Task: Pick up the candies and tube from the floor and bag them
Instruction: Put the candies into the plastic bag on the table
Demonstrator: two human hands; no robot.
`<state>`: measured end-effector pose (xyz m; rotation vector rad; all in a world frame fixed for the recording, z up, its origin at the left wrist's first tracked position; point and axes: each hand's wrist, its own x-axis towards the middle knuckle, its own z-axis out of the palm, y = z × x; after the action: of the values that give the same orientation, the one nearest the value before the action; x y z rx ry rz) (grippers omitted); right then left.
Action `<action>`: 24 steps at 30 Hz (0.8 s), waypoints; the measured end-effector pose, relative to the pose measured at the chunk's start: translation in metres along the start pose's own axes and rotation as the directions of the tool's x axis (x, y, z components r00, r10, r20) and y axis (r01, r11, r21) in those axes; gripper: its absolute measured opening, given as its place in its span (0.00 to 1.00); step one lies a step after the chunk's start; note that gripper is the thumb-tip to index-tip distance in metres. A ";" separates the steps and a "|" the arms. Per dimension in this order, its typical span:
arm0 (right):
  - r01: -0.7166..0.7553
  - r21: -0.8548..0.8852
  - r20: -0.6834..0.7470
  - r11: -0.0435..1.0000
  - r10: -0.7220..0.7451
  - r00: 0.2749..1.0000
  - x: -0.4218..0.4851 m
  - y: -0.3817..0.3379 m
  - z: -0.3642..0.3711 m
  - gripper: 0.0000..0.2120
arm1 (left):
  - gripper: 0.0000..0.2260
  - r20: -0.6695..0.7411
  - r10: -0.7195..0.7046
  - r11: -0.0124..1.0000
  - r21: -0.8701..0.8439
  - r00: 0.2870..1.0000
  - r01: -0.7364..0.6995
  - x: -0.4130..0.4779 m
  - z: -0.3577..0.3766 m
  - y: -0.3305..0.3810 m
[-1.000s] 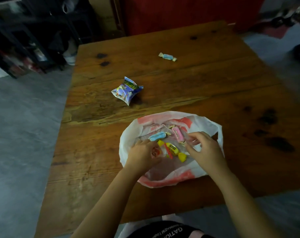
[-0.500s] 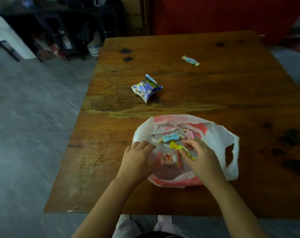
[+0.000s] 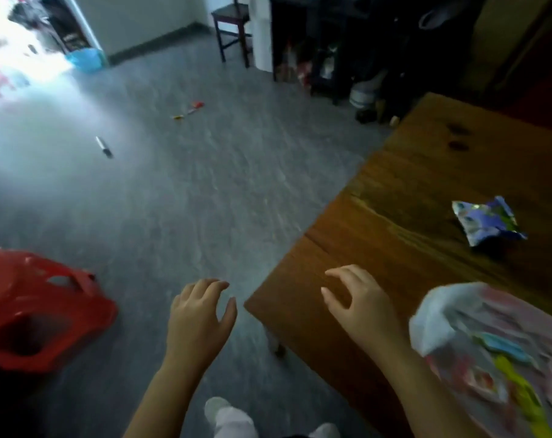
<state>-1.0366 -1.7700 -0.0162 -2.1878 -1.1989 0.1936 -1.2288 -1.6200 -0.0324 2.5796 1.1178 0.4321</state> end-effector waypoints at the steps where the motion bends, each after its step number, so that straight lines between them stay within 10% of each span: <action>1: 0.037 -0.010 0.028 0.999 -0.036 0.999 0.011 -0.014 0.013 0.12 | 0.18 -0.021 -0.043 0.999 0.007 0.999 0.043 -0.002 -0.007 -0.019; 24: 0.279 -0.014 0.280 0.960 -0.265 0.923 0.264 -0.225 0.296 0.15 | 0.16 -0.214 -0.396 0.916 -0.020 0.893 0.401 0.129 -0.090 -0.336</action>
<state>-1.1650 -1.3365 -0.0746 -2.0566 -1.6665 0.3619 -1.3989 -1.2912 -0.0590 2.2724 1.6917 0.6047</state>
